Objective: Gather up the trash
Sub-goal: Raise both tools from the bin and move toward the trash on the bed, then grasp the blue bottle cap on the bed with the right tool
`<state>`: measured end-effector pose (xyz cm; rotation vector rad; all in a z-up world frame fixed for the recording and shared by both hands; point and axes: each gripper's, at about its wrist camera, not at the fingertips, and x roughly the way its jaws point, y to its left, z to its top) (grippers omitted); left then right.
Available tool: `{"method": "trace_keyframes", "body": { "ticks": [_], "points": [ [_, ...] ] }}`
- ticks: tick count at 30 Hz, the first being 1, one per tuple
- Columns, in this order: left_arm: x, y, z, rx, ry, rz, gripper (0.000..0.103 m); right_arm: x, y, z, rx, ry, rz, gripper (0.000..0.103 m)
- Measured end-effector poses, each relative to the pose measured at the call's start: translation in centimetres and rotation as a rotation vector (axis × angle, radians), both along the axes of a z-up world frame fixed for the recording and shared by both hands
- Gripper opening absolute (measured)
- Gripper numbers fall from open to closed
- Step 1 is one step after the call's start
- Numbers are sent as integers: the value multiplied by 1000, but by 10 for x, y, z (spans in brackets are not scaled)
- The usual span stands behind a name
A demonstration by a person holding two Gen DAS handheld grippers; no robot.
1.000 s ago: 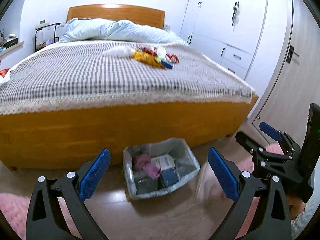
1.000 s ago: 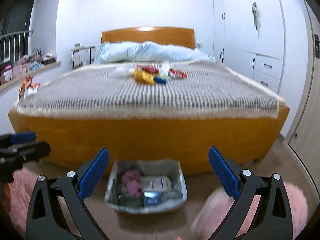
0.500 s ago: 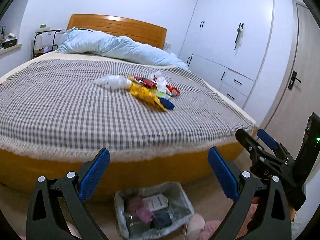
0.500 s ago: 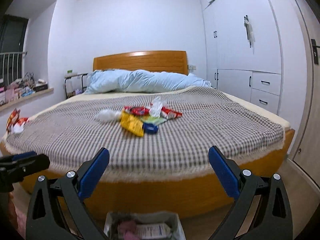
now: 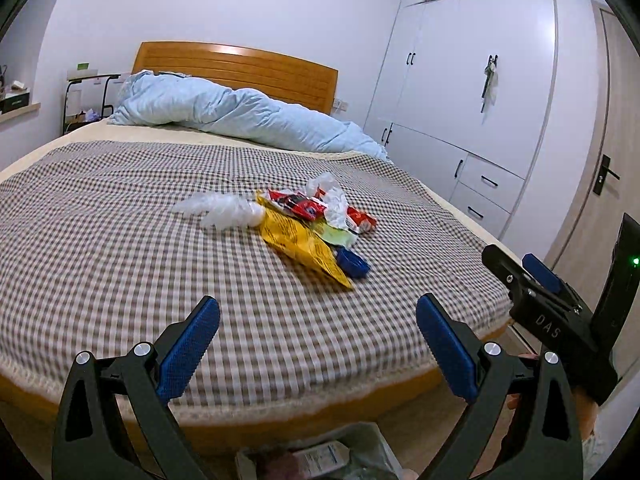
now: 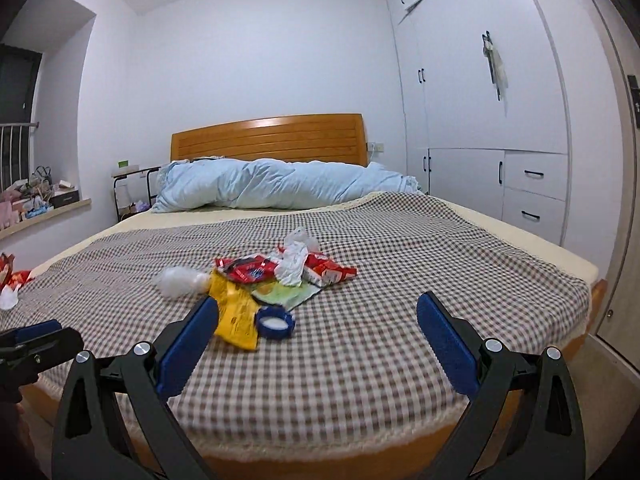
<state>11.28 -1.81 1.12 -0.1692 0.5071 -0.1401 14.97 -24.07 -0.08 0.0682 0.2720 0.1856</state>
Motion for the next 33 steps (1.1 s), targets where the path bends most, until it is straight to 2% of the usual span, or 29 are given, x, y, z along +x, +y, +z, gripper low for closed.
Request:
{"method": "trace_keyframes", "body": {
  "ticks": [5,11,16,21,24,27,33],
  "points": [
    [34,4,0,-17,9,8,95,35,3,1,40,30,1,95],
    [77,8,-1,-21,28,30,95,80,27,-8,51,120,56,95],
    [101,29,-7,-72,57,72,95,123,58,-34,-29,303,97,95],
    [116,48,-13,-122,72,107,95,147,75,-66,-44,465,114,95],
    [124,52,-21,-119,86,117,95,151,78,-72,-26,487,108,95],
    [131,53,-28,-123,103,115,95,160,77,-76,-24,534,47,95],
    [143,53,-38,-125,123,101,95,170,65,-87,118,575,58,95]
  ]
}}
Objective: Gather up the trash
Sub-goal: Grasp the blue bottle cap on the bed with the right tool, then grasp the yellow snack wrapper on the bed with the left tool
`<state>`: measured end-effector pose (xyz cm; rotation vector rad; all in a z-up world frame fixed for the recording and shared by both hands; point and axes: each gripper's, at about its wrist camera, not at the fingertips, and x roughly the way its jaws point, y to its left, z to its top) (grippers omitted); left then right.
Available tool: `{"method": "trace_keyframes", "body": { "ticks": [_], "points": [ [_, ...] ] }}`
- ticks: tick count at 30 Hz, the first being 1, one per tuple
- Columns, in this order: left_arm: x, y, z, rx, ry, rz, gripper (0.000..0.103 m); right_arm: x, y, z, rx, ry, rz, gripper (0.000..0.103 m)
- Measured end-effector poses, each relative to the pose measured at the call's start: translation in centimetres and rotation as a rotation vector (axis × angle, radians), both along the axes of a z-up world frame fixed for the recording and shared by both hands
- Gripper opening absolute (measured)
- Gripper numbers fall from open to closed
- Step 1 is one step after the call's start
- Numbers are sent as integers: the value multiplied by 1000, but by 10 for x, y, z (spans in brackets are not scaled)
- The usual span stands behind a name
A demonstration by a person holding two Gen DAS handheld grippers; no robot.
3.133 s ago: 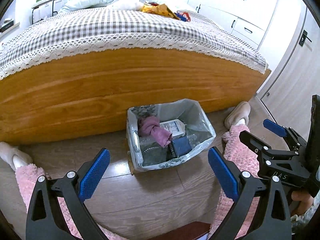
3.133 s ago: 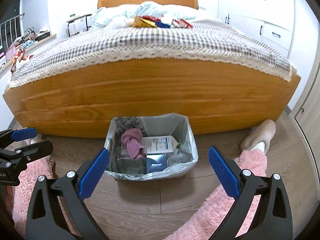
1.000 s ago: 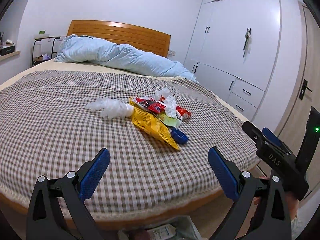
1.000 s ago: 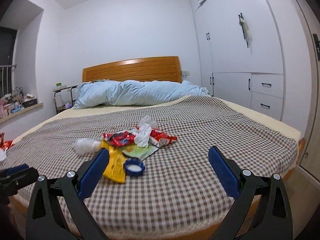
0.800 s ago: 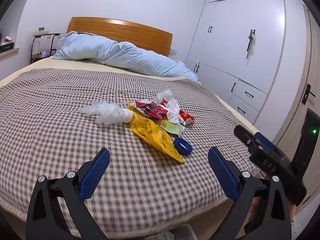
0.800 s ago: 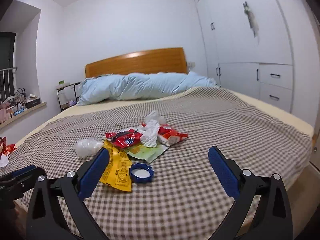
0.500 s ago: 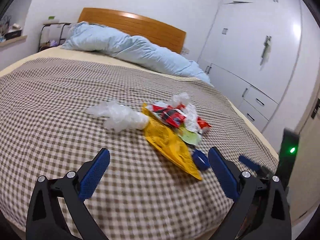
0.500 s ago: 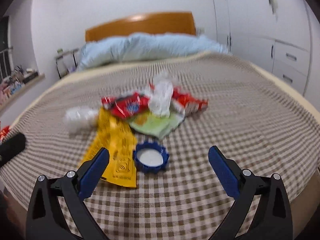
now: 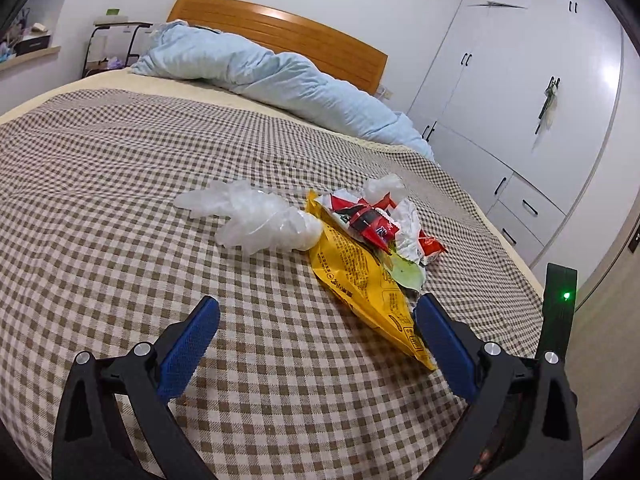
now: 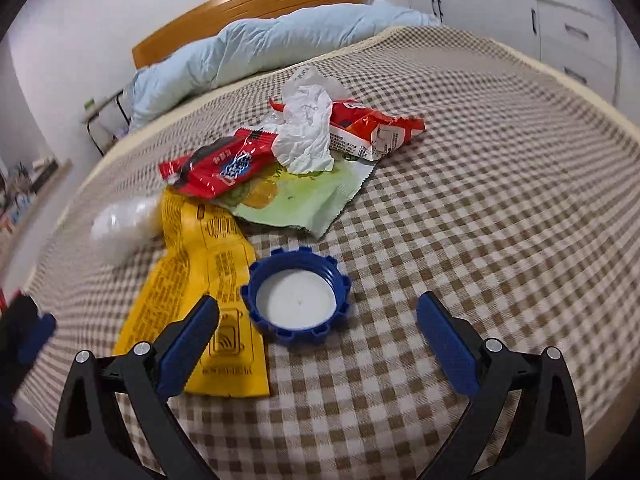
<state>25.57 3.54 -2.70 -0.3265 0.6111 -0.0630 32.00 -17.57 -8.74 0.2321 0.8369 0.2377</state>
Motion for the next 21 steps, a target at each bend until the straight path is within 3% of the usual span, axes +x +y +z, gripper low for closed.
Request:
{"method": "trace_keyframes", "body": {
  "ticks": [2,3,4,5,11,17,21],
  "points": [
    [3,-1,-3,-1,7,-3,95,2,-1,-1,22,3,3,95],
    [5,-2,-5,-1,11,-7,95,3,-1,-1,26,9,14,89],
    [7,-2,-6,-2,14,-12,95,4,1,0,27,12,26,63],
    [9,-3,-8,-3,18,-16,95,8,2,0,36,21,35,53],
    [19,-9,-15,-9,36,-42,95,1,-6,13,94,-18,22,53],
    [29,-26,-20,-16,43,-69,95,-13,-24,32,48,-137,-79,53],
    [37,-44,-26,-17,43,-85,95,-9,-37,30,56,-135,-103,53]
  ]
}}
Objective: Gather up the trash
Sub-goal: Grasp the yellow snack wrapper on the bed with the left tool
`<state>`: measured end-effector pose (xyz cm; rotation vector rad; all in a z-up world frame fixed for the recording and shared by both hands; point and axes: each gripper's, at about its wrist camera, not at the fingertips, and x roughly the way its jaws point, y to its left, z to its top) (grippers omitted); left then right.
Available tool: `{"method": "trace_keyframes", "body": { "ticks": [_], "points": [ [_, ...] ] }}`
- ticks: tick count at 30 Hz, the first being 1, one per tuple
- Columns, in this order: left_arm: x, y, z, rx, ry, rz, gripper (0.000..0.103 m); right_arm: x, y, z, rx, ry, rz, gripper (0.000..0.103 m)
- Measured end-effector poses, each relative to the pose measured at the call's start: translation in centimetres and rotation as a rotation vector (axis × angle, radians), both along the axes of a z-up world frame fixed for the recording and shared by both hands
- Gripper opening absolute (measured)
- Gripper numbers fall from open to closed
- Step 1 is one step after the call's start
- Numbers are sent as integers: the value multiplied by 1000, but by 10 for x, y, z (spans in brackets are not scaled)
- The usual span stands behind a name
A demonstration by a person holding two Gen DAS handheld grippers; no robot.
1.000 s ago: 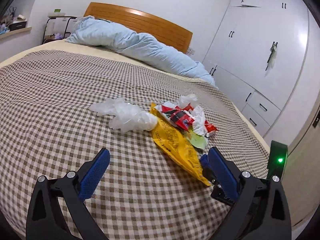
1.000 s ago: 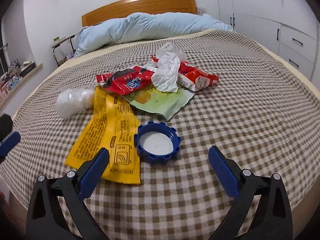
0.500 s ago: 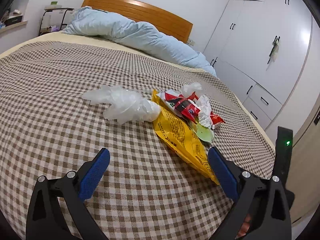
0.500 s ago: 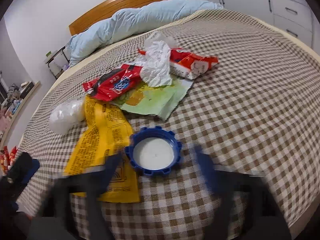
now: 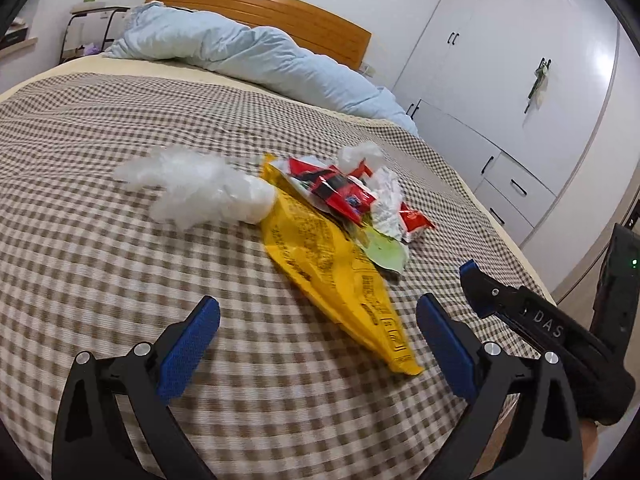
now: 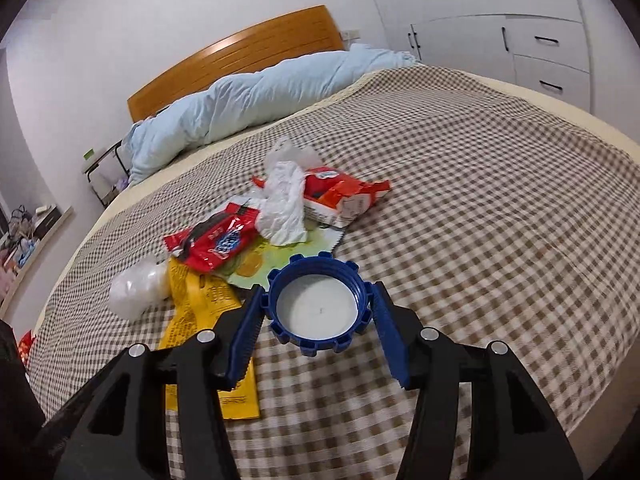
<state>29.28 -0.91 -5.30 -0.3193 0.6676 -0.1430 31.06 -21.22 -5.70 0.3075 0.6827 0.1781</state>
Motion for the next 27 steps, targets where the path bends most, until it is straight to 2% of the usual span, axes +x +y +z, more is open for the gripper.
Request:
{"method": "trace_keyframes", "body": {
  "ticks": [4,8,11,13,15,16,18,19,20,23,27],
  "points": [
    [6,-21,-6,23,-2,0,95,2,-11,-2,7,12,-14,53],
    [13,-40,-17,36,34,21,94,0,-20,2,38,12,-17,53],
    [14,-54,-22,69,46,21,85,-1,-24,4,54,8,-25,53],
    [15,-53,-24,44,63,35,82,-1,-26,4,66,11,-29,53],
    [14,-47,-24,17,72,41,73,-2,-26,4,65,13,-28,53],
    [15,-43,-25,-10,82,43,64,-3,-25,4,64,13,-27,53],
    [15,-35,-27,-65,92,18,41,-5,-24,5,60,11,-24,53],
    [18,-32,-31,-116,107,-16,20,-6,-23,5,59,10,-23,53],
    [20,-28,-35,-158,120,-24,14,-7,-22,6,59,8,-21,53],
    [20,-15,-39,-259,140,-25,9,-11,-21,6,51,4,-25,53],
    [11,-14,-34,-251,128,-14,8,-16,-17,5,44,9,-18,53]
  ]
}}
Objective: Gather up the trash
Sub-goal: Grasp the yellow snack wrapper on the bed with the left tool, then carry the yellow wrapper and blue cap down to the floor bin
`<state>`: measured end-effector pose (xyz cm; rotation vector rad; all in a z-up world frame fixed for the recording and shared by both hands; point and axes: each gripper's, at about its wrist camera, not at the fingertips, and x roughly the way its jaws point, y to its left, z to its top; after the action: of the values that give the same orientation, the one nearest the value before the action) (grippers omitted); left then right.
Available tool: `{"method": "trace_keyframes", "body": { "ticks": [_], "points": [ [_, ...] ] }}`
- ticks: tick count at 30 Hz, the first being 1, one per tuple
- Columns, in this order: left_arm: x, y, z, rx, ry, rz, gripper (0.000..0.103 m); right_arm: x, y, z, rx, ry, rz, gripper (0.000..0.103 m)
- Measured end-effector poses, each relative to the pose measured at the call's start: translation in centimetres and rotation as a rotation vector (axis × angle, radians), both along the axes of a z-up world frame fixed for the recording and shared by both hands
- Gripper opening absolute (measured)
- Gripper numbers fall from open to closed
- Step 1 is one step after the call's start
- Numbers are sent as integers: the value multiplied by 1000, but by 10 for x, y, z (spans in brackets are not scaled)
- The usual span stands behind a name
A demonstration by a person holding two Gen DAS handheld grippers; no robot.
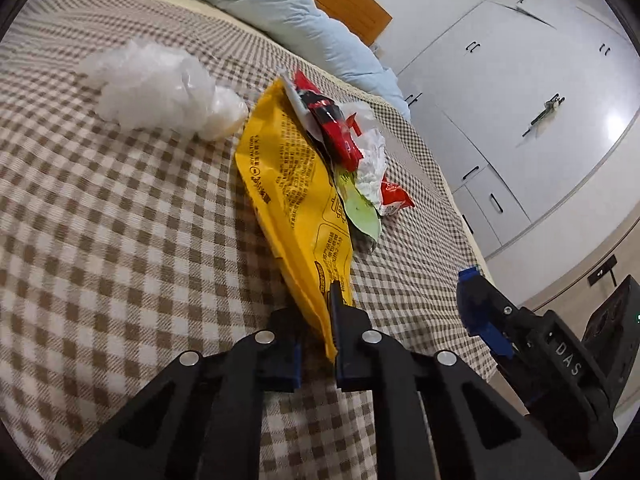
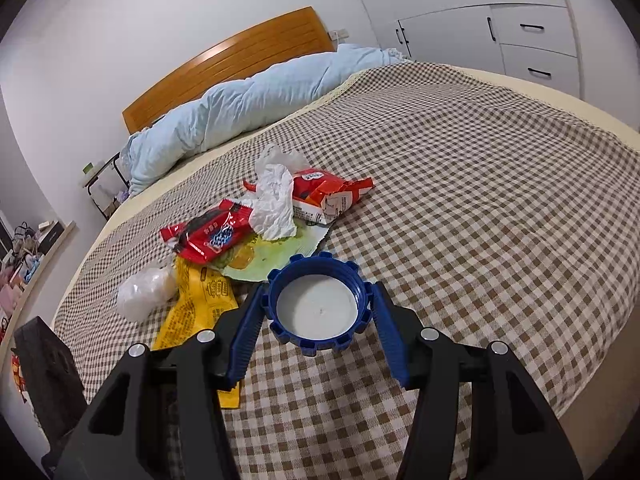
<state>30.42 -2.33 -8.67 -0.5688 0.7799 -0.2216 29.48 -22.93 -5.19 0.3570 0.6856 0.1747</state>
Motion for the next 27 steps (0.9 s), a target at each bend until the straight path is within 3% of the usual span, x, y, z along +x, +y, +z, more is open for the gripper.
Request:
{"method": "trace_keyframes", "body": {
  "ticks": [14,22,27],
  "points": [
    [-63,9,44,131,-167,55,1,-35,6,8,-43,-40,40,53],
    [-75,34,64,141,-215,121,1,-44,6,6,-52,-68,59,53],
    [-76,37,73,126,-233,110,1,-45,10,8,-47,-93,75,53]
  ]
}}
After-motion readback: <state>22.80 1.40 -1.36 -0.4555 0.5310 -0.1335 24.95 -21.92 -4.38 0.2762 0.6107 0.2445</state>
